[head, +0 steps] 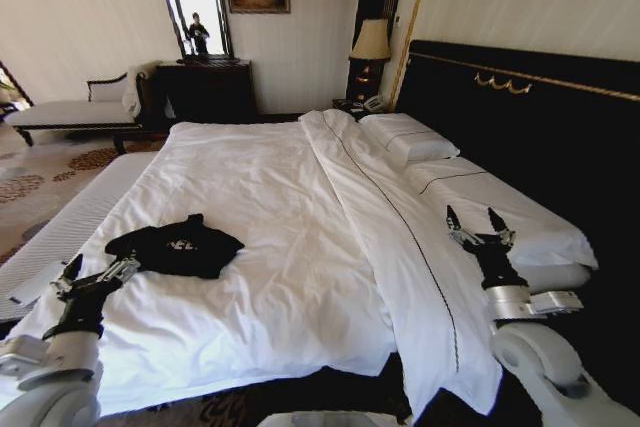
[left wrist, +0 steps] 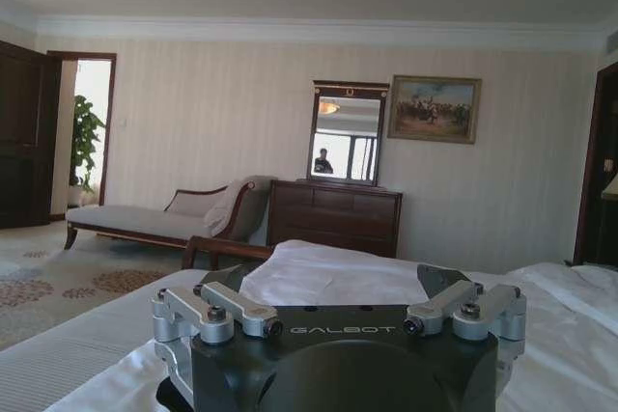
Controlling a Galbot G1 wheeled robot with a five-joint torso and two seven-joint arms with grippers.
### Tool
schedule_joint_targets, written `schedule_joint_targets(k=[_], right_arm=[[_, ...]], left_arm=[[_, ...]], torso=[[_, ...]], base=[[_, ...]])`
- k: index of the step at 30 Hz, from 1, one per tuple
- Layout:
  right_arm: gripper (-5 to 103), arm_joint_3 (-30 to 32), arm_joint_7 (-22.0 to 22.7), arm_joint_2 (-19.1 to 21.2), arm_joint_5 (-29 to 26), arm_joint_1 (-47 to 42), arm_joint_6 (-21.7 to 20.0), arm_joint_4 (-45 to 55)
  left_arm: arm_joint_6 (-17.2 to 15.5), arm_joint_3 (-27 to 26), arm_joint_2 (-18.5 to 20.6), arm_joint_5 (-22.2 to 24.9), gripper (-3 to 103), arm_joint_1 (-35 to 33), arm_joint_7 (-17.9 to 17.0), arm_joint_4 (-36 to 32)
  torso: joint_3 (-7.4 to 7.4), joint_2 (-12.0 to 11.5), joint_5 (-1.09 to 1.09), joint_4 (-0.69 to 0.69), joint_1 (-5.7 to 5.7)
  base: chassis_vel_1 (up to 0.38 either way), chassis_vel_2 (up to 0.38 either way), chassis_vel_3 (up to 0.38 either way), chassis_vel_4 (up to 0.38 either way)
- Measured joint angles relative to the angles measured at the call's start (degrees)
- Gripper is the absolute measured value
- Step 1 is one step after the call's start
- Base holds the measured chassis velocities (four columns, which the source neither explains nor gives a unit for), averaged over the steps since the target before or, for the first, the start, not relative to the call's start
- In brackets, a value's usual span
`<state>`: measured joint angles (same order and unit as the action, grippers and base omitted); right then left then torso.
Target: Fold the clothes on the bed.
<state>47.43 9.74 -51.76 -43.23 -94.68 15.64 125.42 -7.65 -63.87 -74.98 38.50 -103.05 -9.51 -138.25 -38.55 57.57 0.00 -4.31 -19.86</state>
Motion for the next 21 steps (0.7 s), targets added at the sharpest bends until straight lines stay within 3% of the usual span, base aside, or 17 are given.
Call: schedule_joint_targets(k=[21], right_arm=[[100, -0.2, 0.0, 0.0, 0.2, 0.1, 0.0, 0.1]], left_arm=[[0.0, -0.3, -0.1, 0.2, 100, -0.5, 0.0, -0.6]], torso=[[0.00, 0.0, 0.00, 0.01, 0.00]], base=[[0.038, 0.039, -0.042, -0.035]])
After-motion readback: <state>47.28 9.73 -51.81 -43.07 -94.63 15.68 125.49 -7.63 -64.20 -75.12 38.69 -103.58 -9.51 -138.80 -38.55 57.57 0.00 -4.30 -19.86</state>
